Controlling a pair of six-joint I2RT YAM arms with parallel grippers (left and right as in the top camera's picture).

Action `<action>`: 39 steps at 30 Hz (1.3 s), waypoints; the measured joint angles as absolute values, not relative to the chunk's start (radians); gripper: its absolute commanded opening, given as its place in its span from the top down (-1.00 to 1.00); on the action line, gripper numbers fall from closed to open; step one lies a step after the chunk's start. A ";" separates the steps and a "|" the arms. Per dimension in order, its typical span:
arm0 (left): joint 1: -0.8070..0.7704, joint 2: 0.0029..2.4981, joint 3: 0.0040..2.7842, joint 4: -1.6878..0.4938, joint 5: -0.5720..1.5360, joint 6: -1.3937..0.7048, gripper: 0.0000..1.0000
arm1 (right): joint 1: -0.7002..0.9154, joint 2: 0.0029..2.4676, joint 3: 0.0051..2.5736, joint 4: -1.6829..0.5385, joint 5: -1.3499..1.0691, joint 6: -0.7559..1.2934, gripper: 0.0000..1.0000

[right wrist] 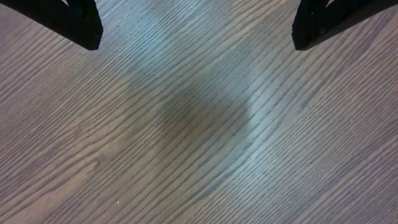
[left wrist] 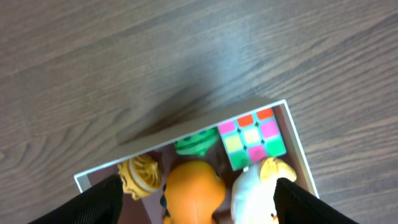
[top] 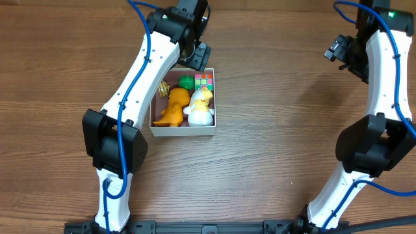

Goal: Pack container

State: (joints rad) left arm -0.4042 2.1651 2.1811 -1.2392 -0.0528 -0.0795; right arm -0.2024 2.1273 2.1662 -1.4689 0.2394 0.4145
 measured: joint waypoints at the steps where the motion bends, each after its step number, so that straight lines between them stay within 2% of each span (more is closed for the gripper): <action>1: -0.404 2.165 2.181 -1.245 -0.053 -0.080 -0.55 | -0.202 2.127 2.166 -1.469 0.239 0.415 -1.00; 4: -0.404 2.165 2.181 -1.257 -0.053 -0.079 -0.61 | -0.202 2.127 2.166 -1.469 0.240 0.415 -1.00; 7: -0.404 2.165 2.181 -1.260 -0.053 -0.078 -0.91 | -0.202 2.127 2.166 -1.469 0.239 0.415 -1.00; 9: -0.404 2.165 2.181 -1.261 -0.052 -0.081 -1.00 | -0.202 2.127 2.166 -1.469 0.240 0.415 -1.00; 13: -0.396 2.165 2.231 -1.306 -0.050 -0.106 -1.00 | -0.202 2.127 2.166 -1.469 0.239 0.415 -1.00; 21: -0.345 2.080 2.524 -1.429 -0.147 -0.124 -1.00 | -0.202 2.127 2.166 -1.469 0.240 0.415 -1.00; 28: -0.339 1.903 2.558 -1.598 -0.215 -0.152 -1.00 | -0.202 2.127 2.166 -1.469 0.240 0.415 -1.00; 33: -0.339 1.872 2.558 -1.684 -0.225 -0.193 -1.00 | -0.202 2.127 2.166 -1.469 0.239 0.415 -1.00; 39: -0.341 1.864 2.557 -1.687 -0.193 -0.231 -1.00 | -0.202 2.127 2.166 -1.469 0.240 0.415 -1.00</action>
